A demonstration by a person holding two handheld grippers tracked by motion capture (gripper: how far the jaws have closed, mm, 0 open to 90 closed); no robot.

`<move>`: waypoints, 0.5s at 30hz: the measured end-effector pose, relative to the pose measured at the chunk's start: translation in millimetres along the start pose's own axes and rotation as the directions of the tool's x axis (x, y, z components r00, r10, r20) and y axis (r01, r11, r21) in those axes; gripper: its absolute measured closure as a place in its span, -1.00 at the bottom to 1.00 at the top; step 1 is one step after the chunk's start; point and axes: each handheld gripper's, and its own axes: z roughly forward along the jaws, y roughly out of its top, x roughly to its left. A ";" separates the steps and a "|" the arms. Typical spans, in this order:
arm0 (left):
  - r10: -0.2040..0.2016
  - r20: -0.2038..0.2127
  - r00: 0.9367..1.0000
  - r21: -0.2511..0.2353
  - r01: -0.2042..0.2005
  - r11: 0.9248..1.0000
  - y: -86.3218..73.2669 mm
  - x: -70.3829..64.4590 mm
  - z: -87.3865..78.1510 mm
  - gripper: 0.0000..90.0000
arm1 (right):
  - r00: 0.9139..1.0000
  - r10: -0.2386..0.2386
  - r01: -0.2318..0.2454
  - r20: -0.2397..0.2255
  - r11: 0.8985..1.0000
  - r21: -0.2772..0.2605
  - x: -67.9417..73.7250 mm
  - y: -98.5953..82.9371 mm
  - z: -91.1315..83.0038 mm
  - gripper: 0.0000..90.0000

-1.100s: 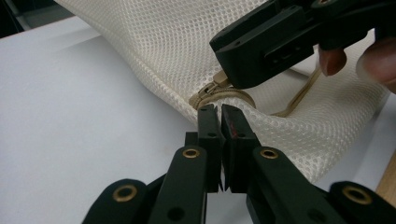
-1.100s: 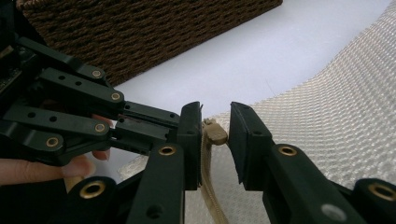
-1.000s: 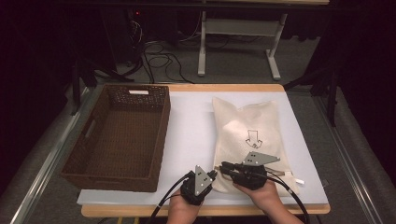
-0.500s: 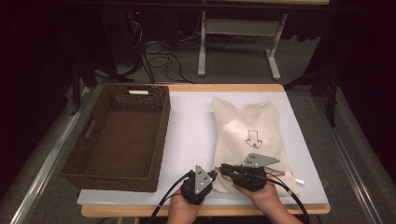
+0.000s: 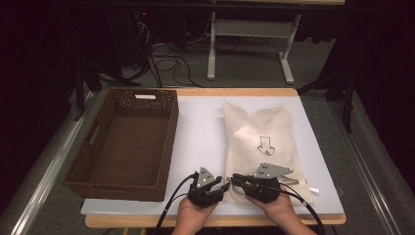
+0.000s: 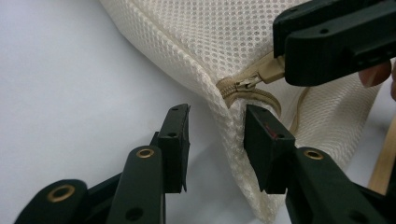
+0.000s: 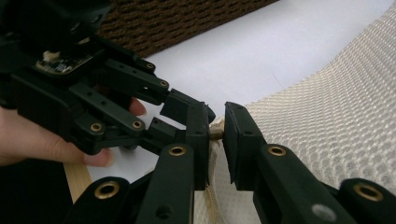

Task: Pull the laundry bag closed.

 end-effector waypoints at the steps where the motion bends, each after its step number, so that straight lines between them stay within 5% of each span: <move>1: -0.010 0.016 1.000 0.005 0.010 1.000 0.6 1.5 0.6 0.37 | 1.000 -0.001 0.001 0.002 1.000 0.003 0.3 -0.9 0.1 0.81; 7: -0.029 0.087 0.996 0.026 0.026 0.999 3.1 5.8 3.6 0.63 | 1.000 -0.011 0.011 0.008 1.000 0.014 1.7 -4.1 0.9 0.81; 10: -0.019 0.071 0.997 0.001 0.019 1.000 3.9 4.1 2.7 0.87 | 1.000 -0.013 0.013 0.002 1.000 0.010 2.2 -4.6 0.4 0.87; 15: 0.039 0.015 0.999 -0.046 -0.038 0.998 4.7 -1.8 -0.9 0.89 | 1.000 -0.016 0.016 -0.001 1.000 0.011 5.5 -5.8 -0.7 0.82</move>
